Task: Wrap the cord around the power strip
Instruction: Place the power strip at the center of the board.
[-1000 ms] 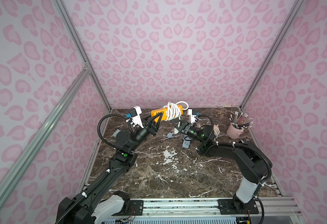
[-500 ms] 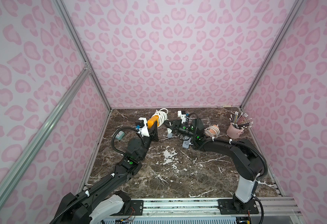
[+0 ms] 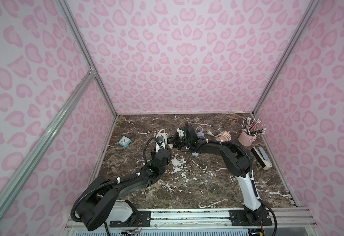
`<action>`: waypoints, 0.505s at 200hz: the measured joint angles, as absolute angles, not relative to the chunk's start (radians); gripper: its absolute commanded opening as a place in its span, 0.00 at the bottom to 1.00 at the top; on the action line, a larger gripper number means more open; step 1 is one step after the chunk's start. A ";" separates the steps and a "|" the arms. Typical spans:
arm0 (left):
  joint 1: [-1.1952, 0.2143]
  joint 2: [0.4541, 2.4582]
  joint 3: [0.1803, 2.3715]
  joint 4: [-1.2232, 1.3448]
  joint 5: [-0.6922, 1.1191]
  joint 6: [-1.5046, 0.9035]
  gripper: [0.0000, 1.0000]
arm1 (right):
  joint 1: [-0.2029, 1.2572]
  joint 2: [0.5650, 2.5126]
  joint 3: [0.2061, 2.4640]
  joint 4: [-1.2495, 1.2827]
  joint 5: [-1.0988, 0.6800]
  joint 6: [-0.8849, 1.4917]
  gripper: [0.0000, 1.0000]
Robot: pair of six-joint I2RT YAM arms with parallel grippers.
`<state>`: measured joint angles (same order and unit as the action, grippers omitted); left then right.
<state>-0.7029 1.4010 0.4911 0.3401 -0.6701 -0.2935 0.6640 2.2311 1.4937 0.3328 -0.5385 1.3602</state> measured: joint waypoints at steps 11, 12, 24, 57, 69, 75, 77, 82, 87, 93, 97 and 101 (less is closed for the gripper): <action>-0.703 1.433 0.495 0.316 -0.661 -0.321 0.03 | 0.668 2.252 1.525 0.256 -0.526 1.325 0.10; -0.703 1.435 0.496 0.315 -0.660 -0.322 0.03 | 0.668 2.253 1.526 0.250 -0.525 1.323 0.10; -0.703 1.467 0.500 0.301 -0.635 -0.346 0.03 | 0.669 2.266 1.542 0.176 -0.510 1.286 0.11; -0.704 1.494 0.486 0.270 -0.576 -0.388 0.03 | 0.669 2.284 1.559 0.066 -0.492 1.197 0.24; -0.704 1.493 0.484 0.270 -0.569 -0.389 0.03 | 0.668 2.284 1.570 0.039 -0.490 1.169 0.30; -0.704 1.493 0.480 0.270 -0.565 -0.392 0.03 | 0.667 2.284 1.571 0.025 -0.489 1.151 0.33; -0.704 1.493 0.479 0.270 -0.563 -0.391 0.03 | 0.667 2.284 1.571 0.021 -0.490 1.148 0.34; -0.704 1.494 0.477 0.269 -0.561 -0.391 0.03 | 0.665 2.284 1.571 0.014 -0.494 1.137 0.36; -0.704 1.497 0.477 0.268 -0.562 -0.394 0.03 | 0.663 2.284 1.572 0.012 -0.498 1.122 0.39; -0.703 1.504 0.477 0.268 -0.562 -0.396 0.03 | 0.661 2.284 1.577 -0.001 -0.499 1.113 0.42; -0.703 1.509 0.477 0.266 -0.563 -0.397 0.03 | 0.660 2.283 1.577 -0.002 -0.500 1.105 0.43; -0.703 1.514 0.477 0.265 -0.564 -0.399 0.03 | 0.658 2.282 1.577 -0.004 -0.504 1.095 0.45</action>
<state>-0.7029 1.5139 0.4770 0.2646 -0.5644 -0.3988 0.6579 2.2818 1.5768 -0.0040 -0.5041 1.0954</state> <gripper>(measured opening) 0.323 0.401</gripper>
